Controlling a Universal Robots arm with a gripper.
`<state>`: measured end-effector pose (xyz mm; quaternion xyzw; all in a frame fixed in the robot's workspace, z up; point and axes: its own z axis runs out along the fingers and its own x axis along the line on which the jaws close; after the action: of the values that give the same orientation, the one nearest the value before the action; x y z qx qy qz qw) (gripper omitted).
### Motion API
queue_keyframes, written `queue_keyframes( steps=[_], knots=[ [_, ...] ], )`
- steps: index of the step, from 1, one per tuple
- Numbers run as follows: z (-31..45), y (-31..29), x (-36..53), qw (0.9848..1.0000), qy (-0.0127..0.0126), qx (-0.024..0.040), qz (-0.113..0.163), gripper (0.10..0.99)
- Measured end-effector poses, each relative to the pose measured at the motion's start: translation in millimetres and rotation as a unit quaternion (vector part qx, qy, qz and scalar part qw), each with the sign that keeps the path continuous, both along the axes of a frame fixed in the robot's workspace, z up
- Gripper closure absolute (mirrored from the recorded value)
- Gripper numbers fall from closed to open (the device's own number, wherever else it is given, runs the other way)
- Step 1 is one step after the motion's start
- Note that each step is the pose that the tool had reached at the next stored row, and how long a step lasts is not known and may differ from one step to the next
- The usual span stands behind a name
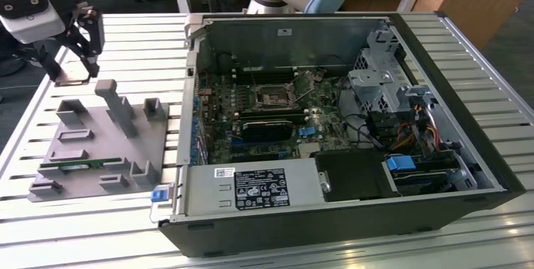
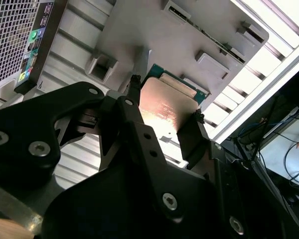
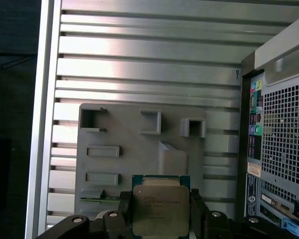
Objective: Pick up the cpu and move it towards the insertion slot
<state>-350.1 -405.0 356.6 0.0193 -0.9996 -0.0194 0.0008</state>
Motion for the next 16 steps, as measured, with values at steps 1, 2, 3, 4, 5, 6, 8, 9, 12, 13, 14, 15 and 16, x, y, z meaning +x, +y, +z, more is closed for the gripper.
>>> queue_keyframes(
  steps=[1,2,3,4,5,6,8,9,12,13,14,15,16],
  knots=[
    [0.0,0.0,0.9,1.0,0.0,0.0,0.0,0.545],
    [0.0,0.0,1.8,1.0,0.0,0.0,0.0,0.545],
    [0.0,0.0,2.7,1.0,0.0,0.0,0.0,0.545],
    [0.0,0.0,3.6,1.0,0.0,0.0,0.0,0.545],
    [0.0,0.0,4.6,1.0,0.0,0.0,0.0,0.545],
    [0.0,0.0,5.5,1.0,0.0,0.0,0.0,0.545],
    [0.0,0.0,7.5,1.0,0.0,0.0,0.0,0.545],
    [0.0,0.0,8.5,1.0,0.0,0.0,0.0,0.545],
    [0.1,0.0,11.6,1.0,0.0,0.0,0.0,0.545],
    [0.0,0.0,12.5,1.0,0.0,0.0,0.0,0.545],
    [0.1,0.0,13.5,1.0,0.0001,-0.0001,0.0,0.545],
    [0.1,0.0,14.5,1.0,0.0,0.0,0.0,0.545],
    [0.0,0.0,15.5,1.0,0.0,0.0,0.0,0.545]
  ],
)
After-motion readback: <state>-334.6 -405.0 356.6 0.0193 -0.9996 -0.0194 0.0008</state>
